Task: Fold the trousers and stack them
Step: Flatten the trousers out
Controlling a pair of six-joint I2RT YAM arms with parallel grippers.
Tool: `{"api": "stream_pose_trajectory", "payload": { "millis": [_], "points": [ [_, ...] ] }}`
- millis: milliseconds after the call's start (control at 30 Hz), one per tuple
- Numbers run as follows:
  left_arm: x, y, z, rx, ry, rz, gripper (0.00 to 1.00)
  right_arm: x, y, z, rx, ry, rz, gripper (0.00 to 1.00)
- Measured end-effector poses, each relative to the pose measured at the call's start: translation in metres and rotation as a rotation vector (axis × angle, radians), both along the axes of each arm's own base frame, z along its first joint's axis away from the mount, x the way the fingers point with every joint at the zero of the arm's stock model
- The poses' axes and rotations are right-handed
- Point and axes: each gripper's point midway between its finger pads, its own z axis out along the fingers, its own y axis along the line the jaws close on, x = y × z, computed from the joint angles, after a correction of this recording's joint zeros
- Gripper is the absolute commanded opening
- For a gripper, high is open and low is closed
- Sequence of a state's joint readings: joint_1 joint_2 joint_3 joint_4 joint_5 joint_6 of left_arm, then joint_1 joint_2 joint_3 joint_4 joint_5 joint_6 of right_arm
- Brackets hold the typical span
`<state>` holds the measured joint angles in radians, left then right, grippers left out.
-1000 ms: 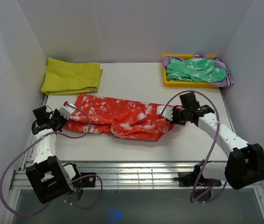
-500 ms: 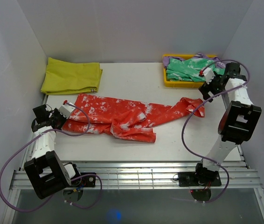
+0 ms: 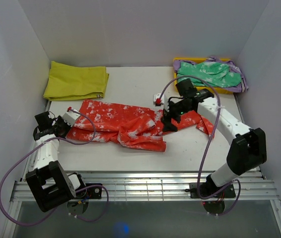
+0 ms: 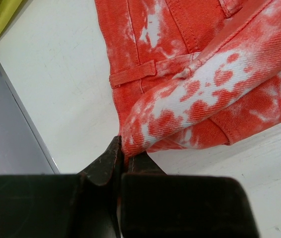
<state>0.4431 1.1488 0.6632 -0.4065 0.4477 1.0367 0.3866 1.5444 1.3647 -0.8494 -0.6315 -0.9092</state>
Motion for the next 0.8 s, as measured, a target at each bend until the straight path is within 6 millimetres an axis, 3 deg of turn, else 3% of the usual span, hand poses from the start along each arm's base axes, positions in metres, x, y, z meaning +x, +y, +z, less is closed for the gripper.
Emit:
{"api": "stream_pose_trajectory", "payload": {
  "millis": [33, 133, 233, 333, 433, 533, 567, 633, 800],
  "points": [
    [0.000, 0.000, 0.000, -0.003, 0.002, 0.001, 0.00, -0.020, 0.017, -0.014, -0.014, 0.041, 0.056, 0.98],
    [-0.001, -0.001, -0.001, -0.009, 0.005, 0.004, 0.00, -0.053, 0.040, -0.051, -0.076, 0.120, 0.139, 1.00],
    [0.000, -0.001, 0.000, -0.011, 0.004, 0.006, 0.00, -0.065, 0.050, -0.081, -0.138, 0.163, 0.161, 1.00],
    [0.000, -0.001, 0.000, -0.012, 0.004, 0.008, 0.00, -0.067, 0.052, -0.099, -0.177, 0.169, 0.159, 1.00],
    [0.000, -0.001, 0.000, -0.012, 0.004, 0.008, 0.00, -0.066, 0.051, -0.113, -0.208, 0.157, 0.155, 0.88],
    [0.000, -0.001, 0.000, -0.012, 0.004, 0.008, 0.00, -0.067, 0.049, -0.123, -0.227, 0.146, 0.152, 0.49],
    [0.000, -0.001, 0.000, -0.012, 0.004, 0.008, 0.00, -0.067, 0.048, -0.126, -0.232, 0.142, 0.151, 0.27],
    [0.000, -0.001, 0.000, -0.012, 0.004, 0.009, 0.00, -0.068, 0.046, -0.130, -0.242, 0.144, 0.146, 0.08],
    [0.000, 0.000, 0.001, -0.010, 0.003, 0.009, 0.00, -0.066, 0.032, -0.116, -0.250, 0.106, 0.125, 0.08]
  ]
}}
